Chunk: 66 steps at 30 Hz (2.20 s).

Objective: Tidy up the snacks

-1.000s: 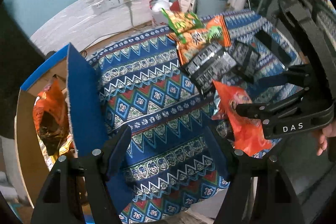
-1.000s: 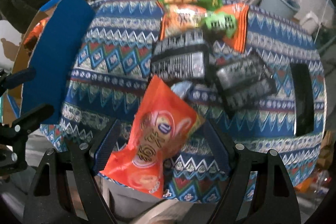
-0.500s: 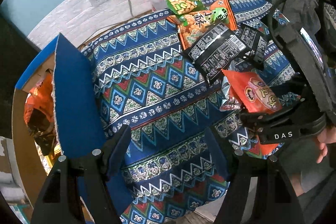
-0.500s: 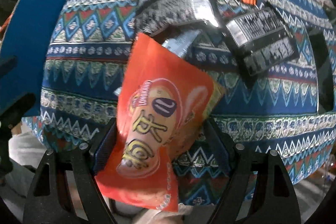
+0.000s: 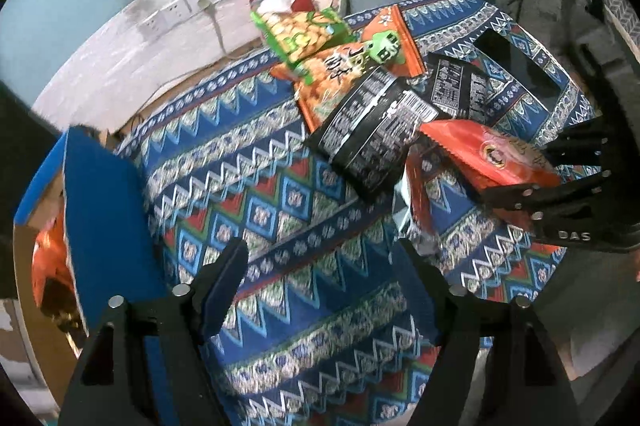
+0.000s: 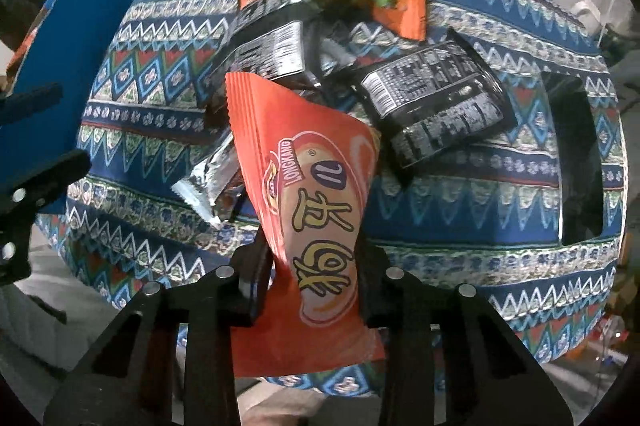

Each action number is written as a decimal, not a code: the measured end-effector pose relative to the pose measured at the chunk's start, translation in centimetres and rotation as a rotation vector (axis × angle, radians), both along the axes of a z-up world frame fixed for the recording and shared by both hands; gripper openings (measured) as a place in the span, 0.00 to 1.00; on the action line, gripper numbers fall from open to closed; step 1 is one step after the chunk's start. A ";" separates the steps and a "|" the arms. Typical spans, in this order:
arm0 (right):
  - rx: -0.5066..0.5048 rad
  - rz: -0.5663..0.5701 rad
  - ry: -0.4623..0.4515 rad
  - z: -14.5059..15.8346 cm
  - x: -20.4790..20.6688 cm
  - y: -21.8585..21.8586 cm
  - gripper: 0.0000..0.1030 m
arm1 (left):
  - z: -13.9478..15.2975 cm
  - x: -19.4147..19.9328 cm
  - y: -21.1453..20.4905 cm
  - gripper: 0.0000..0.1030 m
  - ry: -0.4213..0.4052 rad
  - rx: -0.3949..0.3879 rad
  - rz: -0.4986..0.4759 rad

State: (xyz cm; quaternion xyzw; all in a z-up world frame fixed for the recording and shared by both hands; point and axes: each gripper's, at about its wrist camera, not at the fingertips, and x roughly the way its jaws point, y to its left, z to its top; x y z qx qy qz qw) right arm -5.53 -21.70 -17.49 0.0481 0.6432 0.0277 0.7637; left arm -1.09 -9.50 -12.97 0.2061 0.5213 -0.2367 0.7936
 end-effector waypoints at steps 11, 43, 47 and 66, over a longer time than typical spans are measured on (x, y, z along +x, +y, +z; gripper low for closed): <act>-0.024 -0.028 -0.104 3.2 -0.1 -3.3 0.32 | -1.7 2.8 -3.2 0.77 0.000 0.003 -0.040; 0.023 -0.159 -0.187 2.1 6.3 -9.7 0.32 | -6.5 6.5 -9.9 0.89 0.116 -0.040 -0.276; 0.027 -0.158 -0.177 1.7 6.4 -9.7 0.32 | -7.2 6.8 -9.6 0.88 0.146 -0.057 -0.251; -0.004 -0.105 -0.206 3.0 6.2 -7.8 0.32 | -3.9 5.4 -7.4 0.63 0.098 -0.063 -0.175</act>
